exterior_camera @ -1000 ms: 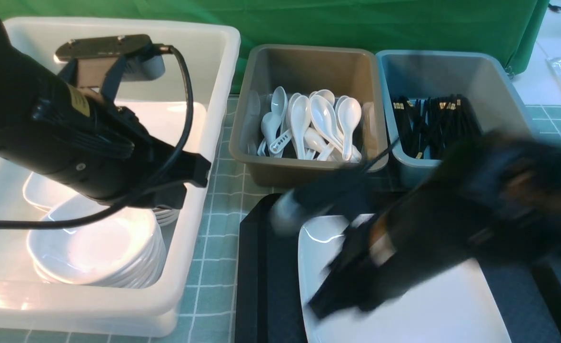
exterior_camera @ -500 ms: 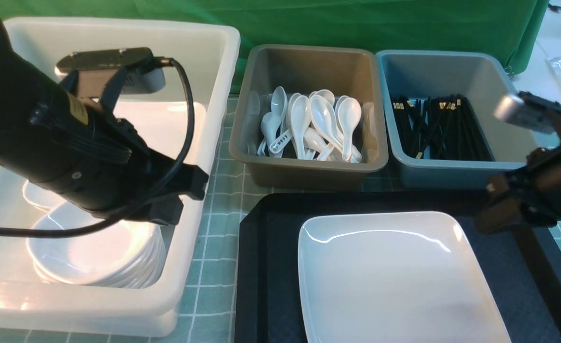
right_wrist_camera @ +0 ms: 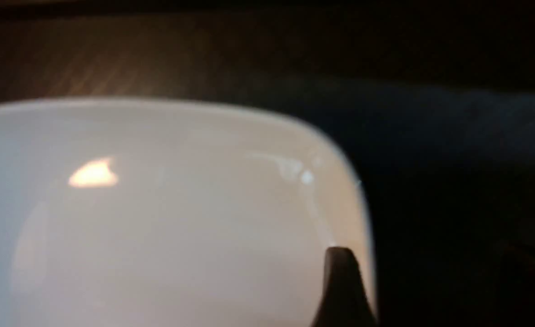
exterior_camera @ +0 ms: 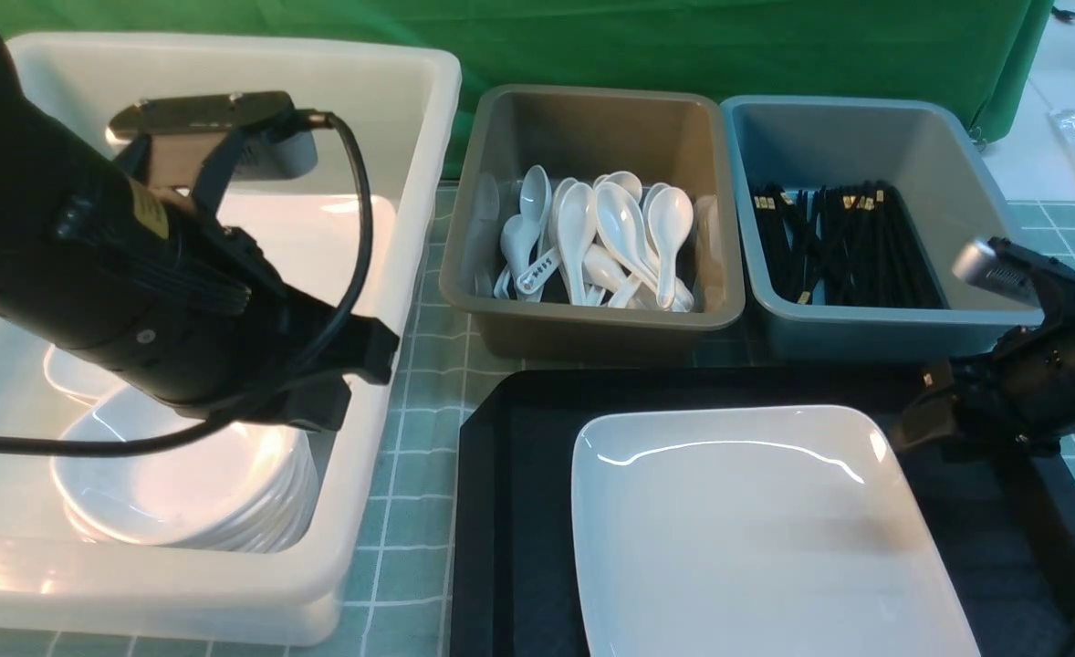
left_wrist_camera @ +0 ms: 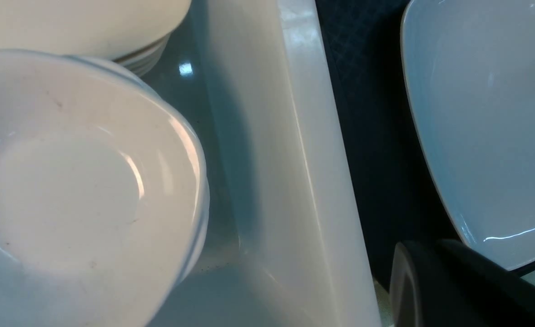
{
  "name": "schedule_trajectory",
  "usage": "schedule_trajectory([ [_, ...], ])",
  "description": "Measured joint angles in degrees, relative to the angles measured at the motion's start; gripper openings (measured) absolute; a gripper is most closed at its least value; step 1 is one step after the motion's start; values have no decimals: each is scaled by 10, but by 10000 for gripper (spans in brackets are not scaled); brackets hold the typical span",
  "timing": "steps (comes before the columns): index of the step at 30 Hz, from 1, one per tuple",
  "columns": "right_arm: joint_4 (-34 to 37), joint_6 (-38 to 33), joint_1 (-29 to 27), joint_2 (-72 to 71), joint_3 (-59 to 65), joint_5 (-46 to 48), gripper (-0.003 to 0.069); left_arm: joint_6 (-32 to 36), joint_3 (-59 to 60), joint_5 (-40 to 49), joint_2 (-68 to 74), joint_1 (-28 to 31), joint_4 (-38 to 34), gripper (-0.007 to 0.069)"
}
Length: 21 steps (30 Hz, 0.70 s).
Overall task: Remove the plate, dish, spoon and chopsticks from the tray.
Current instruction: Use the right arm to grab a plate from the dinner plate
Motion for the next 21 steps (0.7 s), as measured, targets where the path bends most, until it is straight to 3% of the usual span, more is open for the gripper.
schedule_trajectory([
  [15, 12, 0, 62, 66, -54, -7, 479, 4, 0, 0, 0, 0, 0, 14],
  [18, 15, -6, 68, 76, -63, -2, 364, 4, 0, 0, 0, 0, 0, 14],
  [21, 18, -25, 70, 79, -65, 29, 196, 4, 0, 0, 0, 0, 0, 14],
])
